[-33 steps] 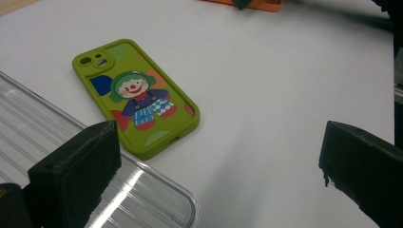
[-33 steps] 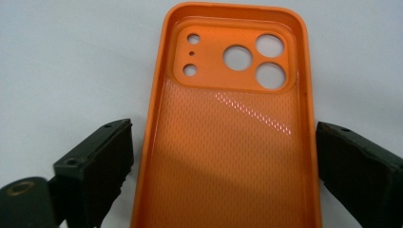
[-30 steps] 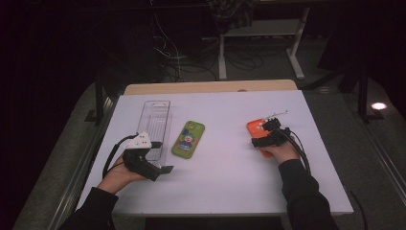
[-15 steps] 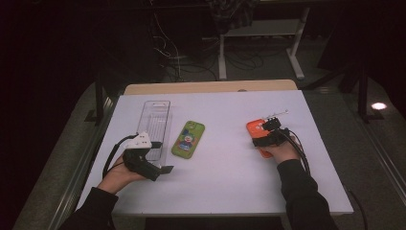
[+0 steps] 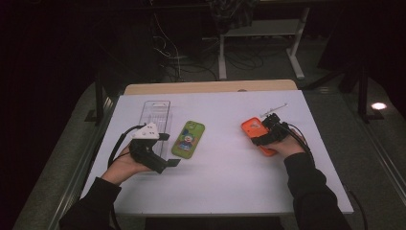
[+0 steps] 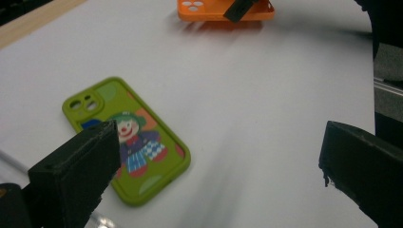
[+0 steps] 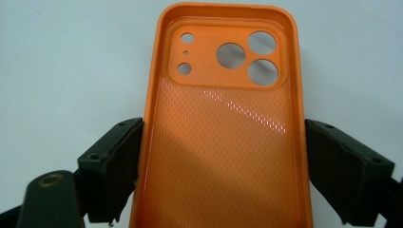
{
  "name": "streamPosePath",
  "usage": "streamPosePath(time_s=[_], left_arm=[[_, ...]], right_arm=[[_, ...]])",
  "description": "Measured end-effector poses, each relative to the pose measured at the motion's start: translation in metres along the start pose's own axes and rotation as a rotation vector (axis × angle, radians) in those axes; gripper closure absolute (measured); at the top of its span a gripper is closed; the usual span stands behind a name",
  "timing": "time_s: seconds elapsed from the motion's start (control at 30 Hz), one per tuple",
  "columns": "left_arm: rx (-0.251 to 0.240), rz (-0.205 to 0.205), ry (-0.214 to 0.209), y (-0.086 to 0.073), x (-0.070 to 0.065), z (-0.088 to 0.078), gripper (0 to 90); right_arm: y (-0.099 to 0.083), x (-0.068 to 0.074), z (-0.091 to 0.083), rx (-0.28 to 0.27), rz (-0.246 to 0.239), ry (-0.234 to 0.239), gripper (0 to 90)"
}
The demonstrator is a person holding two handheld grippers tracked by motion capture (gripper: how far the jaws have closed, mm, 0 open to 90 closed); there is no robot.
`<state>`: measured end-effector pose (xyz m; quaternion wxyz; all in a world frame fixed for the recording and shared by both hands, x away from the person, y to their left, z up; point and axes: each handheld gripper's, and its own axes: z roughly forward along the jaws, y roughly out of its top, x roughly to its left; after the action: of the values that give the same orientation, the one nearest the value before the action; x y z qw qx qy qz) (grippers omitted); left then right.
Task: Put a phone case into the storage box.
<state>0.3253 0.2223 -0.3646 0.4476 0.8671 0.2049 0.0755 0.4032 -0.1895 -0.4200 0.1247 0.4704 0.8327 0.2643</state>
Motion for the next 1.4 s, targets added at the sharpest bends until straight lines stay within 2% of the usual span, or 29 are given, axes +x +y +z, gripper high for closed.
streamPosePath(time_s=[0.07, 0.1, 0.17, 0.23, 0.27, 0.33, 0.37, 0.47, 0.57, 0.6, 0.63, 0.7, 0.73, 0.8, 0.83, 0.87, 0.9, 0.93, 1.0, 1.03, 1.07, 1.1, 1.13, 1.17, 1.23, 1.27, 1.37, 1.4], left_arm=[[-0.007, 0.008, -0.008, 0.008, -0.001, 0.003, 0.0], [-0.006, 0.025, -0.017, 0.015, -0.001, 0.006, 0.0], [-0.009, 0.026, -0.021, 0.018, -0.001, 0.008, 0.0], [-0.008, 0.037, -0.032, 0.024, 0.000, 0.011, 0.0], [-0.008, 0.039, -0.036, 0.027, 0.000, 0.014, 0.0], [-0.009, 0.051, -0.050, 0.033, 0.001, 0.018, 0.0], [-0.008, 0.052, -0.055, 0.035, 0.002, 0.021, 0.0], [-0.007, 0.069, -0.074, 0.043, 0.003, 0.028, 0.0], [0.003, 0.089, -0.097, 0.049, 0.003, 0.034, 0.0], [0.004, 0.089, -0.106, 0.051, 0.003, 0.037, 0.0], [0.005, 0.095, -0.111, 0.053, 0.003, 0.040, 0.0], [0.015, 0.113, -0.128, 0.057, 0.002, 0.048, 0.0], [0.015, 0.113, -0.128, 0.057, 0.002, 0.048, 0.0], [0.023, 0.120, -0.142, 0.058, 0.001, 0.052, 0.0], [0.026, 0.118, -0.149, 0.058, 0.001, 0.054, 0.0], [0.025, 0.126, -0.151, 0.059, 0.001, 0.056, 0.0], [0.025, 0.123, -0.155, 0.059, 0.000, 0.057, 0.0], [0.029, 0.132, -0.159, 0.059, 0.000, 0.058, 0.0], [0.030, 0.137, -0.169, 0.058, -0.002, 0.060, 0.0], [0.045, 0.152, -0.171, 0.058, -0.003, 0.061, 0.0], [0.047, 0.165, -0.170, 0.058, -0.003, 0.061, 0.0], [0.038, 0.151, -0.174, 0.058, -0.004, 0.062, 0.0], [0.037, 0.138, -0.177, 0.057, -0.006, 0.062, 0.0], [0.037, 0.138, -0.177, 0.057, -0.006, 0.062, 0.0], [0.039, 0.163, -0.177, 0.058, -0.005, 0.061, 0.0], [0.036, 0.163, -0.184, 0.058, -0.006, 0.061, 0.0], [0.041, 0.182, -0.189, 0.060, -0.008, 0.062, 0.0], [0.032, 0.173, -0.194, 0.060, -0.009, 0.063, 0.0]], right_arm=[[0.003, 0.001, -0.002, 0.001, -0.011, 0.005, 14.8], [0.007, 0.001, -0.007, -0.006, -0.034, 0.025, 14.8], [0.010, 0.002, -0.009, -0.013, -0.045, 0.032, 14.8], [0.015, 0.005, -0.015, -0.014, -0.057, 0.068, 14.9], [0.015, 0.005, -0.015, -0.014, -0.057, 0.068, 14.9], [0.018, 0.009, -0.016, -0.011, -0.076, 0.084, 14.8], [0.021, 0.012, -0.017, -0.020, -0.102, 0.100, 14.8], [0.023, 0.017, -0.017, -0.021, -0.101, 0.112, 14.8], [0.024, 0.024, -0.018, -0.025, -0.121, 0.142, 14.8], [0.024, 0.029, -0.016, -0.020, -0.154, 0.163, 14.8], [0.024, 0.029, -0.016, -0.020, -0.154, 0.163, 14.8], [0.024, 0.035, -0.016, -0.002, -0.195, 0.179, 14.9], [0.024, 0.035, -0.016, -0.002, -0.195, 0.179, 14.9], [0.023, 0.037, -0.017, -0.004, -0.214, 0.197, 14.8], [0.022, 0.038, -0.019, -0.011, -0.241, 0.218, 14.8], [0.022, 0.038, -0.019, -0.011, -0.241, 0.218, 14.8], [0.021, 0.041, -0.021, -0.020, -0.270, 0.243, 14.8], [0.021, 0.041, -0.021, -0.020, -0.270, 0.243, 14.8], [0.020, 0.044, -0.023, -0.026, -0.285, 0.287, 14.8], [0.020, 0.049, -0.025, -0.035, -0.299, 0.322, 14.8], [0.020, 0.051, -0.027, -0.038, -0.306, 0.337, 14.8], [0.020, 0.053, -0.027, -0.045, -0.321, 0.347, 14.9], [0.021, 0.053, -0.027, -0.046, -0.364, 0.346, 14.8], [0.021, 0.053, -0.027, -0.046, -0.364, 0.346, 14.8], [0.021, 0.059, -0.028, -0.046, -0.397, 0.350, 14.8], [0.021, 0.064, -0.028, -0.048, -0.453, 0.354, 14.8], [0.022, 0.069, -0.029, -0.052, -0.484, 0.378, 14.8], [0.022, 0.073, -0.029, -0.055, -0.505, 0.393, 14.8]])
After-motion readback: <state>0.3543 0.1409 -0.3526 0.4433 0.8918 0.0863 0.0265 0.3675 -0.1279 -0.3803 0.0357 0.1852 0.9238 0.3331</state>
